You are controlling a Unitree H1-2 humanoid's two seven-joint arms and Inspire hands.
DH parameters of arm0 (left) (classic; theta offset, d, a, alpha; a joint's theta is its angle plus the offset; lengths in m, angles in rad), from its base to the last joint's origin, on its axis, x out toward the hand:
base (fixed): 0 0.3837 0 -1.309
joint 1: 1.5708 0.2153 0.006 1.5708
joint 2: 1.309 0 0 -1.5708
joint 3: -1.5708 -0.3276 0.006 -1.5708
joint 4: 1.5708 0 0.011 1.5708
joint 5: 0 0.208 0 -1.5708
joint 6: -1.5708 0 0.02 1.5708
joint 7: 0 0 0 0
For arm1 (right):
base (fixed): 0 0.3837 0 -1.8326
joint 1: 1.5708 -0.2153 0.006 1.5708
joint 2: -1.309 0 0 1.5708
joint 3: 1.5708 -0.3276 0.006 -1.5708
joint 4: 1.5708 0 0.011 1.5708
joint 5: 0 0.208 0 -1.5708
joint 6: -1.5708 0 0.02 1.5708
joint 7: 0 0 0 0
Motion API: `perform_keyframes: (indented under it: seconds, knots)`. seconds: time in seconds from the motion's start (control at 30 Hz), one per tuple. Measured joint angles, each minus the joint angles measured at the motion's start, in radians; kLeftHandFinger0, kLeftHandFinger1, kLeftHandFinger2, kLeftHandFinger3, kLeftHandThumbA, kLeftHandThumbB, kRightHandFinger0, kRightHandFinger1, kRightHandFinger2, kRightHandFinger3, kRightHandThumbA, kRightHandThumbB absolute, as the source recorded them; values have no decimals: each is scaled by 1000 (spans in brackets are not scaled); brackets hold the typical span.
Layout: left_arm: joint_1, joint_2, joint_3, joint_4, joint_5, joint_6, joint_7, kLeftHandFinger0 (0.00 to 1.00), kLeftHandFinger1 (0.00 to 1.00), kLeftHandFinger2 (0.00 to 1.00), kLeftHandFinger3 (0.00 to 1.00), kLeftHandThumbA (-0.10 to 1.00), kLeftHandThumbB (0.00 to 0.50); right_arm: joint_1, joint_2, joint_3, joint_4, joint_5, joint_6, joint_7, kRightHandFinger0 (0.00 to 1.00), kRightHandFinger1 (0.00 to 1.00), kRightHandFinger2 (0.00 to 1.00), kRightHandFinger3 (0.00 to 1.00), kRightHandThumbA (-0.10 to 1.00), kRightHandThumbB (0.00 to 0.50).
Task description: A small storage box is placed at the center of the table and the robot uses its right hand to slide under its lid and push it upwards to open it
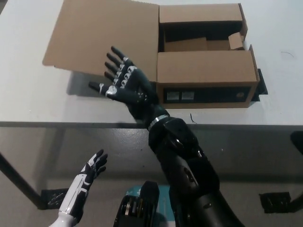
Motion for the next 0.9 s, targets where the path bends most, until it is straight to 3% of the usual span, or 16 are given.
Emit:
perform_keyframes:
  seconds: [0.13, 0.3, 0.47, 0.67, 0.9]
  knots:
    - [-1, 5, -1, -2, 1, 5, -5, 1000, 1000, 1000, 1000, 1000, 399, 7, -12, 0, 22, -21, -5, 17, 1000, 1000, 1000, 1000, 1000, 265]
    - [-2, 8, -2, -3, 2, 11, -10, 1000, 1000, 1000, 1000, 1000, 408, 25, -34, -17, -56, -27, -3, 28, 1000, 1000, 1000, 1000, 1000, 314]
    - [-2, 7, -3, -4, 5, 20, -11, 1000, 1000, 1000, 1000, 1000, 415, 32, -40, -30, -226, -23, 19, 29, 1000, 1000, 1000, 1000, 1000, 291]
    - [-1, 7, -3, -3, 10, 28, -11, 1000, 1000, 1000, 1000, 1000, 418, 35, -52, -32, -442, -10, 60, 28, 1000, 1000, 1000, 1000, 1000, 344]
    - [-1, 7, -2, 1, 15, 29, -11, 1000, 1000, 1000, 1000, 1000, 412, 77, -75, -27, -684, 24, 117, 27, 1000, 1000, 1000, 1000, 1000, 338]
